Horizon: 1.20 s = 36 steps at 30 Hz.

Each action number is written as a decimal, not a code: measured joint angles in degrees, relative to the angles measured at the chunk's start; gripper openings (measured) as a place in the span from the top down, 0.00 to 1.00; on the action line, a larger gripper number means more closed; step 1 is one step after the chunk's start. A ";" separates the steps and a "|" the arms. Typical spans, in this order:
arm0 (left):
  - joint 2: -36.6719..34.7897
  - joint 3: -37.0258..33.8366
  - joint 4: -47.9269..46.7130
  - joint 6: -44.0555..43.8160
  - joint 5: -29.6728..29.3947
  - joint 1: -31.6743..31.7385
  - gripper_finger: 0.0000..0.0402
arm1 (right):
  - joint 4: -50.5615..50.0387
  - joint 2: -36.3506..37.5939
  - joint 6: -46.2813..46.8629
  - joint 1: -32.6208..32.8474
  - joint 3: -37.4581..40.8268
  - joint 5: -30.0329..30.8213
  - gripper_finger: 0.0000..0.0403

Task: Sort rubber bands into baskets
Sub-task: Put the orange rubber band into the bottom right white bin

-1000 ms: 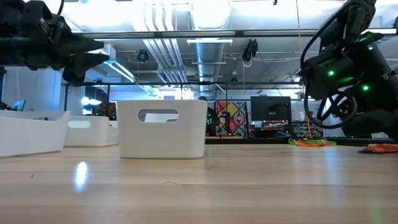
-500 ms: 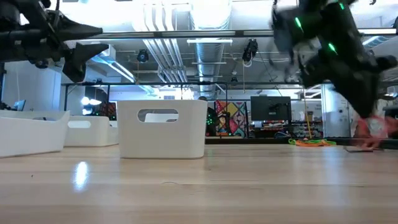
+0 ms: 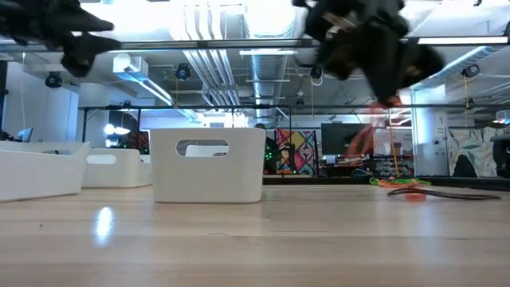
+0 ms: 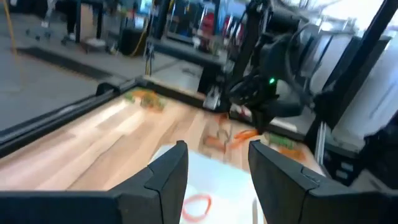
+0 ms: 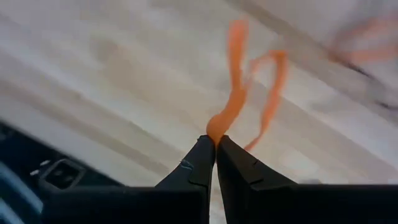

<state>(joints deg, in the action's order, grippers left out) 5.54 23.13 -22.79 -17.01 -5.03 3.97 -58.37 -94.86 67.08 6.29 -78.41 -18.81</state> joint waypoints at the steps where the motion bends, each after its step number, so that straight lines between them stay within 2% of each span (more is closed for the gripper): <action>1: 0.00 1.81 -3.09 0.04 0.02 0.00 0.62 | 2.04 -1.29 -1.27 0.20 -0.72 0.18 0.97; 7: -0.08 10.97 -15.34 -0.51 0.02 0.00 0.62 | 8.05 -8.05 -6.15 -0.08 -7.86 4.68 0.97; 11: -0.24 14.04 -16.42 -0.61 0.03 0.00 0.62 | 2.68 -11.44 -9.77 -1.60 -11.85 6.14 0.97; 16: -0.26 15.00 -16.46 -1.05 0.04 0.00 0.62 | -1.75 -14.83 -11.85 -2.96 -11.80 12.61 0.97; 18: -0.26 14.99 -16.46 -2.31 0.06 0.00 0.62 | -1.88 -16.67 -13.31 -3.35 -11.54 12.31 0.97; 21: -0.31 14.38 -16.58 -4.29 0.56 0.00 0.62 | -3.55 -19.70 -15.60 -4.01 -11.40 8.35 0.96; 23: -0.31 13.85 -16.61 -4.55 1.32 -0.02 0.62 | -5.64 -20.75 -16.24 -4.22 -11.34 6.13 0.92; 26: -0.31 12.96 -16.38 -5.18 1.34 -0.01 0.62 | -8.08 -20.78 -17.31 -4.20 -11.32 6.04 0.84; 32: -0.31 12.69 -16.28 -5.18 1.28 -0.02 0.62 | -8.59 -17.58 -16.96 -4.75 -10.61 9.59 0.64; 36: -0.33 12.69 -15.21 -3.79 0.46 -0.01 0.62 | -7.37 -16.79 -15.30 -5.91 -8.58 11.14 0.58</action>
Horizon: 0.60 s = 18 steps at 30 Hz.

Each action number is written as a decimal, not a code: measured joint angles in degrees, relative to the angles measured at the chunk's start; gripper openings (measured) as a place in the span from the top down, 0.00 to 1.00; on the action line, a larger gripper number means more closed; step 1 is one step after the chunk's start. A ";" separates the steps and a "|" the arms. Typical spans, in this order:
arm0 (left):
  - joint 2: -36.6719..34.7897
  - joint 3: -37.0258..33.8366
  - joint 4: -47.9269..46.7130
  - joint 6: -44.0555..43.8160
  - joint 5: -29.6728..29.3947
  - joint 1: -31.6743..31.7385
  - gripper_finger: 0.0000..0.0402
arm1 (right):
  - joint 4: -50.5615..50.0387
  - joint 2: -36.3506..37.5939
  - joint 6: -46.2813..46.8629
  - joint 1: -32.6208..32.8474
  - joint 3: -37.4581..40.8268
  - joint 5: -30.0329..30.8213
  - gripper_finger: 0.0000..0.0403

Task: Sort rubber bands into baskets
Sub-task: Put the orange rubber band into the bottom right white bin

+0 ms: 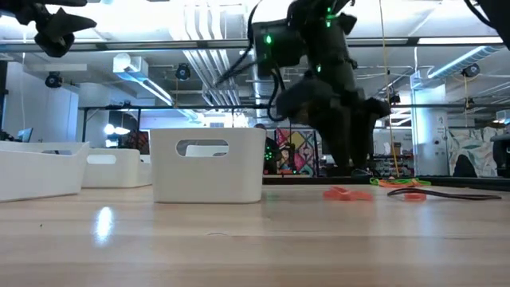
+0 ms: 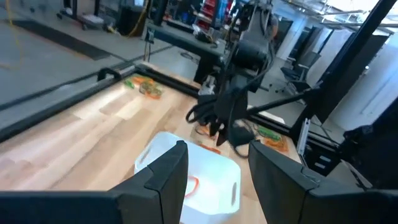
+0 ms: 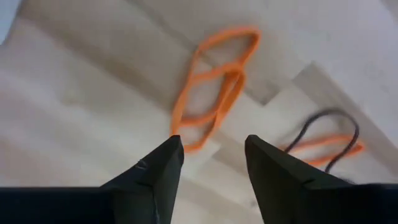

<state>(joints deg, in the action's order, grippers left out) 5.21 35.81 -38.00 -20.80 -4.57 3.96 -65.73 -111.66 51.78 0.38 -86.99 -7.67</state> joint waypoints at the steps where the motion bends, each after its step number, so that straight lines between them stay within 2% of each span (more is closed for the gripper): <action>1: 0.00 0.00 0.10 0.15 -0.71 -0.02 0.62 | 0.92 -0.04 0.38 -0.27 0.50 0.31 0.57; 8: 0.00 0.00 1.84 -0.84 -1.43 -0.01 0.62 | 2.05 -0.06 5.87 -1.81 4.79 6.77 0.62; 18: 1.04 0.00 2.02 -1.41 -0.49 -0.02 0.62 | 5.29 -0.06 1.41 -4.06 5.93 6.62 0.73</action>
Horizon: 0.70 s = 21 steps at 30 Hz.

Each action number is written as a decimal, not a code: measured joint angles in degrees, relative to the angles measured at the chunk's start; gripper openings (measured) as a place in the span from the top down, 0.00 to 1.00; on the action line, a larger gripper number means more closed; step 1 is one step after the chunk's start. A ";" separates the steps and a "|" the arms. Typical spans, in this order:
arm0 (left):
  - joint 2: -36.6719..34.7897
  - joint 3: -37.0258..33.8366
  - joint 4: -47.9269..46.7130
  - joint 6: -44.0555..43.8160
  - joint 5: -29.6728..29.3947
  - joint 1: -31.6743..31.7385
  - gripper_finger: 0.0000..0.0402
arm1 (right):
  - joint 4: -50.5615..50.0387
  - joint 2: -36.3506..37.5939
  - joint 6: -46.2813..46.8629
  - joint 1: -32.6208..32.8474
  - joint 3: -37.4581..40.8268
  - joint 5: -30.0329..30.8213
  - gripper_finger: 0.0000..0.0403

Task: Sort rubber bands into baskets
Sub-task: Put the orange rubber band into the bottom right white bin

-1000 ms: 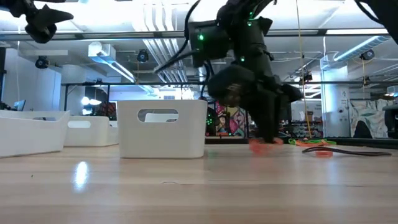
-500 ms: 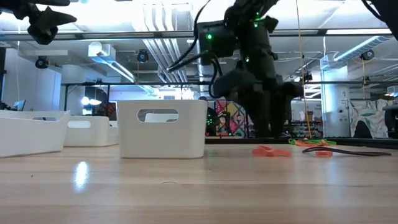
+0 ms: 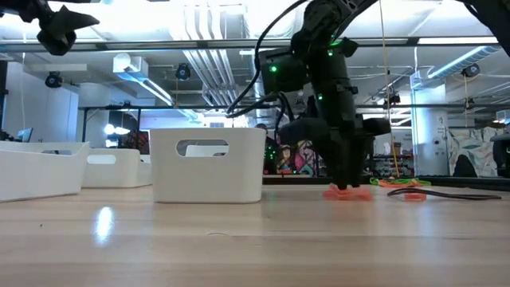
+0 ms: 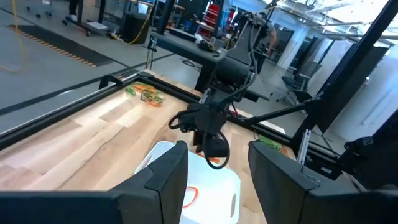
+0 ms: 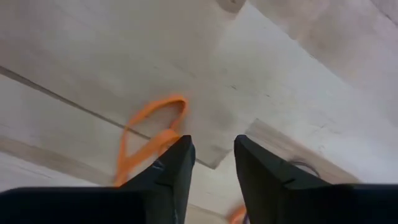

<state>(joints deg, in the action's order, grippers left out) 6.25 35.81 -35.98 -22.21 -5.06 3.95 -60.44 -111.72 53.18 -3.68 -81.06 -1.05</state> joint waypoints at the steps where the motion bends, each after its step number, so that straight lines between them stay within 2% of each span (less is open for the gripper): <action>1: 0.20 0.00 0.00 -0.41 0.02 0.00 0.62 | 0.38 0.00 -0.27 -0.02 0.02 -0.71 0.74; 4: 0.60 0.00 -0.01 -1.58 0.05 0.00 0.62 | 0.81 0.00 -0.48 0.00 -0.14 -3.71 0.78; 8: 1.03 0.00 -0.02 -2.34 0.07 0.00 0.62 | 1.00 0.00 -1.31 0.28 -0.90 -4.55 0.80; 14: 1.89 0.02 0.04 -4.04 0.07 0.00 0.62 | 1.16 0.00 -4.23 0.31 -1.12 -6.75 0.77; 21: 3.40 0.04 0.50 -4.51 0.49 0.00 0.62 | 2.71 -1.03 -5.88 -0.08 -1.03 -3.75 0.73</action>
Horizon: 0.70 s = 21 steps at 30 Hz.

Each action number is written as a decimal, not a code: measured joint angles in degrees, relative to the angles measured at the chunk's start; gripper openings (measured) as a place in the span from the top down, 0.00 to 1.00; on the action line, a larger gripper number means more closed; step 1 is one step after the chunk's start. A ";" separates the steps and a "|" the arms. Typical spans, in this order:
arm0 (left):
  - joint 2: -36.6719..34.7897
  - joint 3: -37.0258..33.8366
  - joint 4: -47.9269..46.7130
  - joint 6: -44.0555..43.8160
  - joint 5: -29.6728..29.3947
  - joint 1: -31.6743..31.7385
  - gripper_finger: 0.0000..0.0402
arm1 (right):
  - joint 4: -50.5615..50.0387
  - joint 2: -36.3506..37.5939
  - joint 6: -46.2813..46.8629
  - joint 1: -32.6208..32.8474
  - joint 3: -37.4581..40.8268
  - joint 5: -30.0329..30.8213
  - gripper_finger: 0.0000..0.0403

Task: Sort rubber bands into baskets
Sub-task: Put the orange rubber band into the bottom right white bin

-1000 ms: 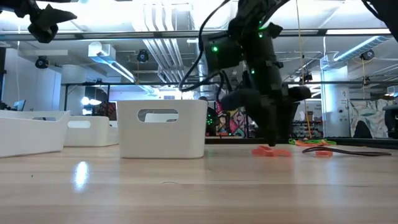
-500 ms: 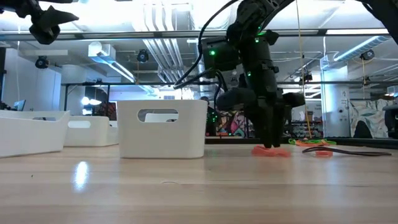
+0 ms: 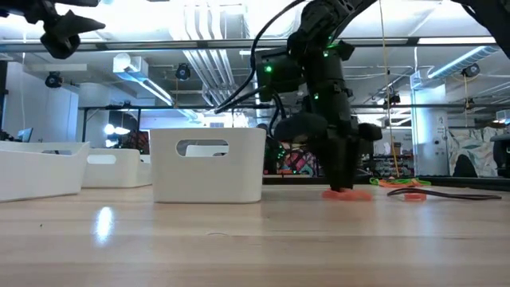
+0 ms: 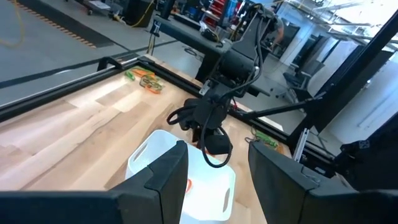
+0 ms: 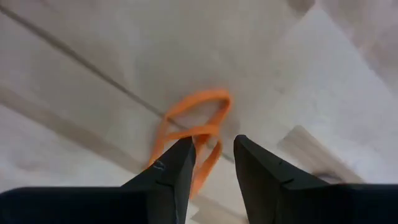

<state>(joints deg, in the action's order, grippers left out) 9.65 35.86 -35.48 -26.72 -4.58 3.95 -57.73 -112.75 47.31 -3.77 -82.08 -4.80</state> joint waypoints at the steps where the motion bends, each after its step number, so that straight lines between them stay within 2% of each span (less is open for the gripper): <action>1: 0.22 0.00 0.00 0.00 0.28 0.00 0.62 | 0.23 -0.08 -0.05 -0.14 -0.02 0.35 0.73; 5: 0.92 0.00 0.01 -0.10 0.96 0.01 0.62 | 0.23 -0.33 -0.85 -0.71 -0.01 0.37 0.79; 10: 1.17 0.00 4.16 -1.90 1.61 0.02 0.62 | 0.42 -0.31 -0.99 -1.66 0.00 0.31 0.95; 15: 1.09 0.01 10.03 -1.92 5.19 0.02 0.62 | -0.39 -0.08 -0.85 -2.20 -0.76 -0.81 0.98; 21: 1.07 0.02 9.88 -2.03 7.46 0.02 0.62 | -6.52 2.46 -1.46 -2.17 -5.63 -0.71 0.98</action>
<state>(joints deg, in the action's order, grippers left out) 10.72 35.88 -25.61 -28.75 2.89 3.97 -64.25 -110.29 45.85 -5.93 -87.71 -5.51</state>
